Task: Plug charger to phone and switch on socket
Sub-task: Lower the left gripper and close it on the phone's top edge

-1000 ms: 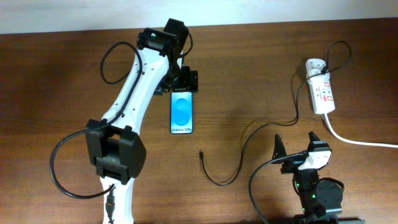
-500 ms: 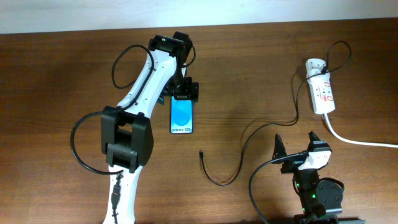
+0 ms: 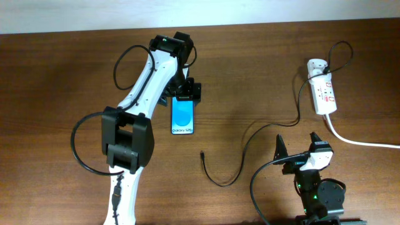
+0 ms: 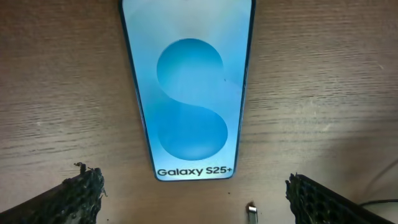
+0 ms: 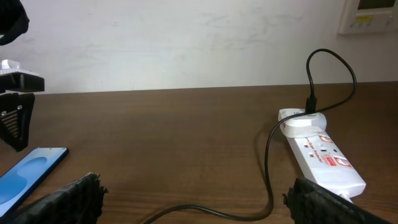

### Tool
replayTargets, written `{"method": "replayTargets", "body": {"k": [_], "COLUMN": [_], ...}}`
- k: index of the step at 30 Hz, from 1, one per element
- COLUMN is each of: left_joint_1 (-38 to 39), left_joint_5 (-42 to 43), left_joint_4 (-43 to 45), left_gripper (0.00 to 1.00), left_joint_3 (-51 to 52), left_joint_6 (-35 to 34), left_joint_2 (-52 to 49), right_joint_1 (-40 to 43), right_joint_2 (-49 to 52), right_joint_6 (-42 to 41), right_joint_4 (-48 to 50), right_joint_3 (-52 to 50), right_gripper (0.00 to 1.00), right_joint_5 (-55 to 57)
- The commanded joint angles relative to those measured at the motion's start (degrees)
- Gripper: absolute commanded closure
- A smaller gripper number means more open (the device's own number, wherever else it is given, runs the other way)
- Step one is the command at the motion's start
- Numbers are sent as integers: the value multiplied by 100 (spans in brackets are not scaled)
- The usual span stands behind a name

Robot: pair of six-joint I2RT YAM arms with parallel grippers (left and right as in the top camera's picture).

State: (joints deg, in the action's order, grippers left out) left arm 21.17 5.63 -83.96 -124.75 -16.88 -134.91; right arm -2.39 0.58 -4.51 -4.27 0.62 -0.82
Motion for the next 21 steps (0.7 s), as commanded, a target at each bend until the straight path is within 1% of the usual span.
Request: {"method": "replayTargets", "body": {"k": [1, 3, 8, 11, 13, 16, 18, 19, 20, 21], "left_joint_1": [-20, -22, -22, -22, -22, -22, -22, -22, -22, -22], "left_joint_5": [-225, -245, -245, -352, -348, -212, -175, -201, -201, -199], "left_joint_4": [63, 216, -74, -2, 225, 774, 1091, 1207, 1298, 1331], "left_gripper": [1, 1, 1, 1, 1, 1, 1, 1, 1, 1], "left_joint_3": [-81, -81, -81, -79, 79, 743, 1012, 1073, 1106, 1106], "left_joint_6": [48, 48, 46, 46, 46, 48, 44, -111, -459, -562], "left_joint_2": [-50, -50, -17, -17, -17, -20, -20, -20, -20, -20], "right_joint_1": [22, 22, 22, 22, 22, 22, 22, 22, 22, 22], "right_joint_2": [-37, -37, -37, -37, -39, -37, -37, -37, -37, -37], "right_joint_6": [-20, -20, -20, -20, -20, -20, -20, -20, -20, -20], "right_joint_4": [-28, -28, -28, -28, -28, -28, -28, -28, -28, -28], "right_joint_3": [-31, -31, -31, -31, -31, -31, -31, -31, -31, -31], "right_gripper": [2, 2, 2, 2, 2, 2, 2, 2, 2, 2], "right_joint_5": [68, 68, 68, 68, 68, 68, 68, 68, 68, 66]}}
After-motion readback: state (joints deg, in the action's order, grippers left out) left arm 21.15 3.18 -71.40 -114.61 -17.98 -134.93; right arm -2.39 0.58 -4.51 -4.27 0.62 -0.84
